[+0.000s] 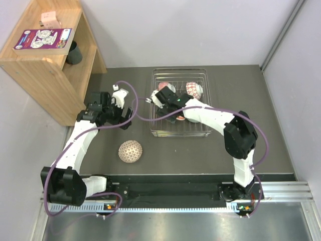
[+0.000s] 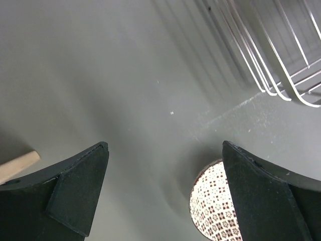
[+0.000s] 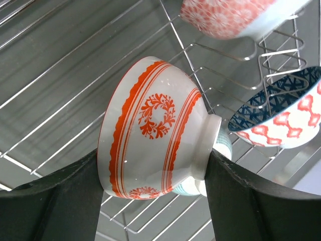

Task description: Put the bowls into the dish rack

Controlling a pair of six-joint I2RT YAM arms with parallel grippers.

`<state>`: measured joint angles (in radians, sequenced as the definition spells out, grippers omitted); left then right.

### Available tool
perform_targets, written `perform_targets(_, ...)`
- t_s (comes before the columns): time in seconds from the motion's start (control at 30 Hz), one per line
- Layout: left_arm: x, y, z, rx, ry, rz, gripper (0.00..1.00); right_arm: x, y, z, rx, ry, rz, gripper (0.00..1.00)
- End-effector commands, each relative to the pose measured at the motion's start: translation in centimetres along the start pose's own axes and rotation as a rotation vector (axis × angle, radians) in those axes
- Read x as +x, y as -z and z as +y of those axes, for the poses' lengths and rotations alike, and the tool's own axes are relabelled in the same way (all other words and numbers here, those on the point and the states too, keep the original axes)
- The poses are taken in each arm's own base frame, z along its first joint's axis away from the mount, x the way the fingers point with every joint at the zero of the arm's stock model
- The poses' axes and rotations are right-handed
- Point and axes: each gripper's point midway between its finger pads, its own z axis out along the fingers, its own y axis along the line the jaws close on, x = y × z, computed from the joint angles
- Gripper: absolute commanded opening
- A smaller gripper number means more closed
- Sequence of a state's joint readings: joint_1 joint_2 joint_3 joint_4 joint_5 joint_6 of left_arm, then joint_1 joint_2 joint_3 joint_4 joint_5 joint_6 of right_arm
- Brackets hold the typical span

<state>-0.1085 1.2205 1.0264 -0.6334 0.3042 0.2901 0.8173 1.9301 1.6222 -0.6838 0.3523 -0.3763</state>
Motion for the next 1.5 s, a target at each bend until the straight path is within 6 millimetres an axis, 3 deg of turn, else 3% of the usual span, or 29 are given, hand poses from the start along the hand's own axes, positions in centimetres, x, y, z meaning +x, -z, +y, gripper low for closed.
perform_targets(0.0, -0.9, 0.8, 0.2, -0.023, 0.008, -0.068, 0.99, -3.6, 1.0, -2.3, 0.136, 0.03, -0.063, 0.0)
perform_targets(0.5, -1.3, 2.4, 0.6, -0.059, 0.021, -0.14, 0.99, -3.9, -2.4, -0.6, 0.155, 0.069, -0.007, 0.0)
perform_targets(0.67, -1.1, 2.3, 0.8, -0.056, 0.029, -0.139, 0.99, -4.3, -2.5, 1.2, 0.105, 0.094, -0.012, 0.26)
perform_targets(0.73, -1.0, 2.3, 0.8, -0.054, 0.028, -0.14, 0.99, -4.5, -2.6, 1.6, 0.083, 0.091, -0.017, 0.43)
perform_targets(0.9, -1.0, 2.4, 0.9, -0.056, 0.035, -0.143, 0.99, -4.6, -2.8, 2.5, 0.034, 0.089, -0.022, 0.46)
perform_targets(1.23, -0.9, 2.6, 1.0, -0.05, 0.042, -0.148, 0.99, -4.5, -3.4, 3.4, -0.001, 0.089, -0.016, 0.93)
perform_targets(1.47, -0.9, 2.5, 1.0, -0.044, 0.042, -0.148, 0.99, -4.4, -3.7, 3.9, -0.024, 0.1, -0.016, 1.0)
